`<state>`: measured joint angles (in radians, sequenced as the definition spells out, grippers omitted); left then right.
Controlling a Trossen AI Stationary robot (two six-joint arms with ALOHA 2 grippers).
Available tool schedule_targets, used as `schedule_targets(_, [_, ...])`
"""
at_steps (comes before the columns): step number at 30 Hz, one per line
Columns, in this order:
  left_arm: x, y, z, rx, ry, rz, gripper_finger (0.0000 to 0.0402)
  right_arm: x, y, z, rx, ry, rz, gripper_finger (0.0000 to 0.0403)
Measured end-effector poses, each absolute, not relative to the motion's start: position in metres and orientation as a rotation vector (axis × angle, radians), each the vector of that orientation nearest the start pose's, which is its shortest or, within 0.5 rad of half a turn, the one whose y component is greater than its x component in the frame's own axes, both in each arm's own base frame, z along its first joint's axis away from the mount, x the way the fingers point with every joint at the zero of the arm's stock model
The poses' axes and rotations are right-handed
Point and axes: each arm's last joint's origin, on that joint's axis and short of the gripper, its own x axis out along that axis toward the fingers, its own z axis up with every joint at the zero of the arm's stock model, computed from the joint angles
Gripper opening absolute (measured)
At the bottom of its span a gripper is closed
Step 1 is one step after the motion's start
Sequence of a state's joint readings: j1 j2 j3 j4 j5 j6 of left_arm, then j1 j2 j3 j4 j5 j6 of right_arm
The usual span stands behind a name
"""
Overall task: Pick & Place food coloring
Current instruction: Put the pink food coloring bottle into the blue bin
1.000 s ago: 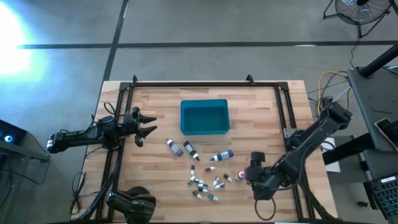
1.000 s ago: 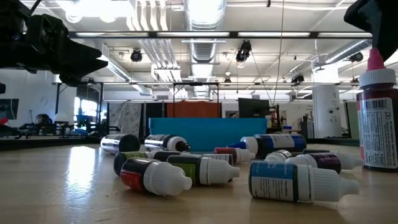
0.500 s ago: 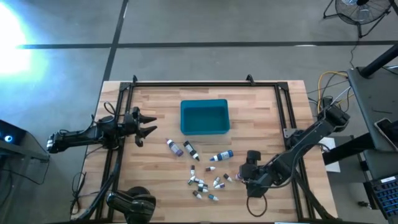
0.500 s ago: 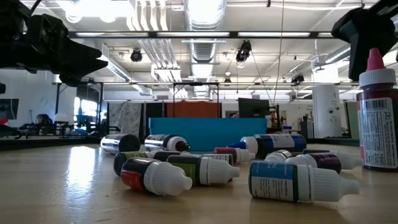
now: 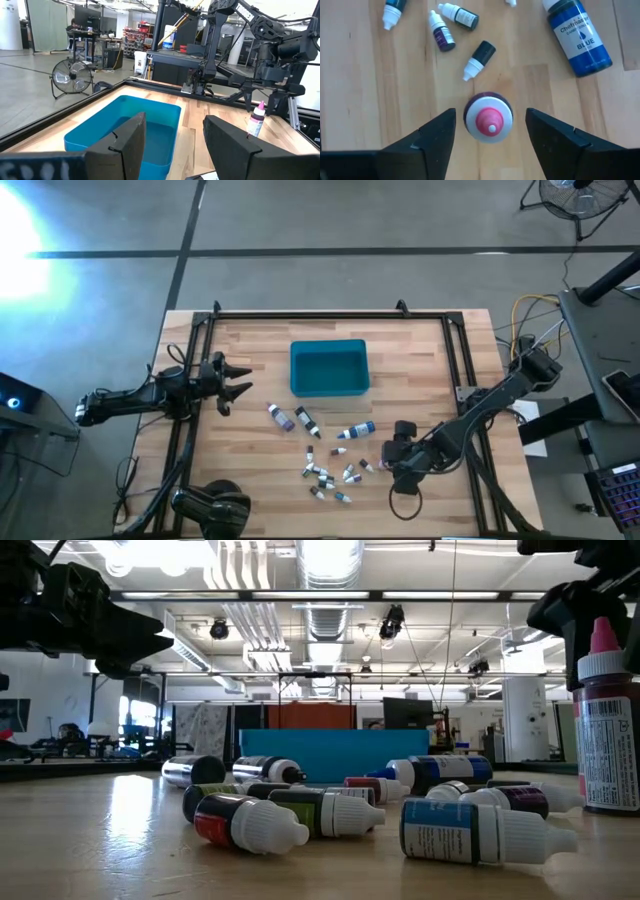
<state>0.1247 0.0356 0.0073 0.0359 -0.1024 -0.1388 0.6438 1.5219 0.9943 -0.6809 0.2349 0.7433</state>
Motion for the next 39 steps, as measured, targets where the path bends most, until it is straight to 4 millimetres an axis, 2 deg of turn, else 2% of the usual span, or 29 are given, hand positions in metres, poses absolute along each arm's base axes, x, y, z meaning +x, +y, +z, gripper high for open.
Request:
schedule_targets(7, [0.098, 0.015, 0.167, -0.138, -0.023, 0.226, 0.0176, 0.231, 0.164, 0.206, 0.132, 1.143, -0.061, 0.0200])
schedule_targets(16, [0.098, 0.015, 0.167, -0.138, -0.023, 0.226, 0.0176, 0.230, 0.163, 0.209, 0.125, 1.157, -0.065, 0.0132])
schedule_targets(22, [0.098, 0.015, 0.167, -0.138, -0.023, 0.226, 0.0176, 0.234, 0.149, 0.222, 0.110, 1.160, -0.173, 0.0103])
schedule_targets(26, [0.098, 0.015, 0.167, -0.138, -0.023, 0.226, 0.0176, 0.247, 0.127, 0.245, 0.100, 1.049, -0.266, 0.0108])
schedule_targets(29, [0.098, 0.015, 0.167, -0.138, -0.024, 0.226, 0.0176, 0.260, 0.100, 0.266, 0.113, 0.976, -0.332, 0.0111])
schedule_targets(34, [0.098, 0.015, 0.167, -0.138, -0.023, 0.226, 0.0176, 0.279, 0.054, 0.305, 0.034, 0.809, -0.478, 0.0112])
schedule_targets(36, [0.098, 0.015, 0.167, -0.138, -0.023, 0.226, 0.0176, 0.285, 0.037, 0.310, 0.009, 0.812, -0.491, 0.0112])
schedule_targets(39, [0.098, 0.015, 0.167, -0.138, -0.023, 0.226, 0.0176, 0.295, 0.012, 0.299, 0.004, 0.881, -0.520, 0.0112])
